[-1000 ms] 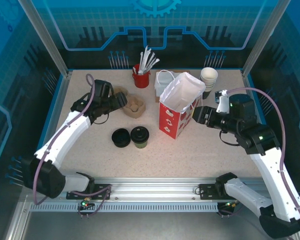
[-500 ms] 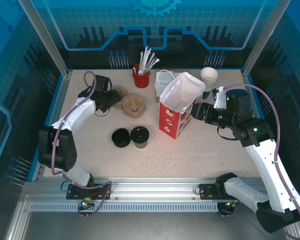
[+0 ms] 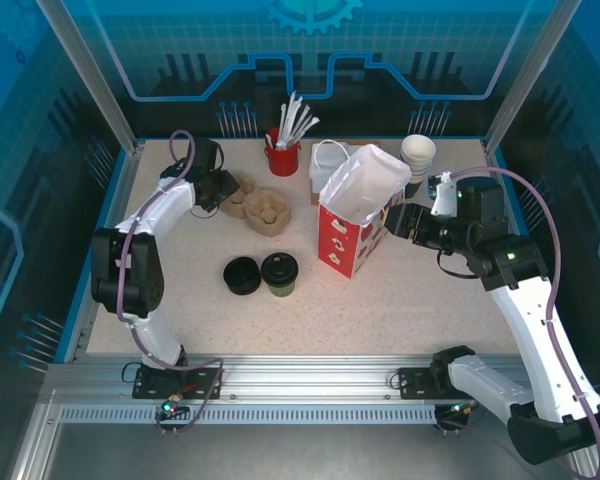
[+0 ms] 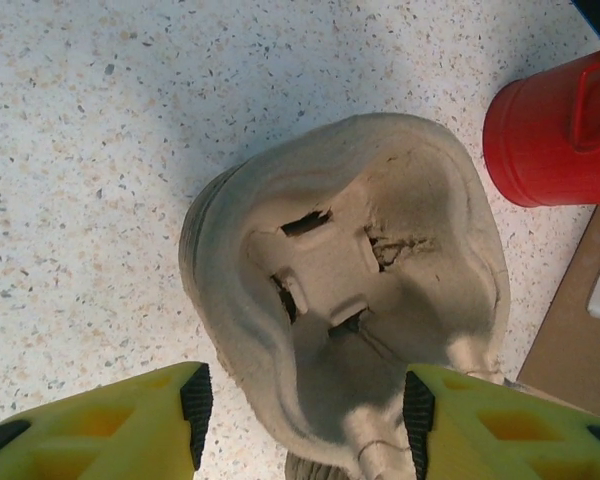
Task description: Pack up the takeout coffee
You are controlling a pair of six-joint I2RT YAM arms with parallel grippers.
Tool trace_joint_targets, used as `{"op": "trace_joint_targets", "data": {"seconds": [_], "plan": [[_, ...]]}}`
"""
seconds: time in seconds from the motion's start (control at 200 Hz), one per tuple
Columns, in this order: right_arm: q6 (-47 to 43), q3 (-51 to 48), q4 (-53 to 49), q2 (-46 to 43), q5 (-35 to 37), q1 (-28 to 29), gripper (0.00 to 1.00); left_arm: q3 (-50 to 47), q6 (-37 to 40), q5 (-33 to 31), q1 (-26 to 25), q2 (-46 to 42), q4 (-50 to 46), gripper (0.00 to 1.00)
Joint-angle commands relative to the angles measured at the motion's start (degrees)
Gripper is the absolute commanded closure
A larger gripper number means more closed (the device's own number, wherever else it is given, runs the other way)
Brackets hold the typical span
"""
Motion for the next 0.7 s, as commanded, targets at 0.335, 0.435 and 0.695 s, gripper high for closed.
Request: {"op": "trace_joint_targets", "data": {"seconds": [0.335, 0.435, 0.695], "plan": [[-1.10, -1.52, 0.73, 0.39, -3.29, -2.92, 0.41, 4.72, 3.81, -4.39, 0.75, 3.41, -4.98, 0.45], [-1.14, -1.70, 0.83, 0.39, -3.54, -3.28, 0.41, 5.55, 4.25, -4.54, 0.76, 4.33, -5.44, 0.47], [-1.18, -2.48, 1.03, 0.24, -4.26, -4.02, 0.41, 6.39, 4.80, -5.09, 0.75, 5.58, -6.03, 0.50]]}}
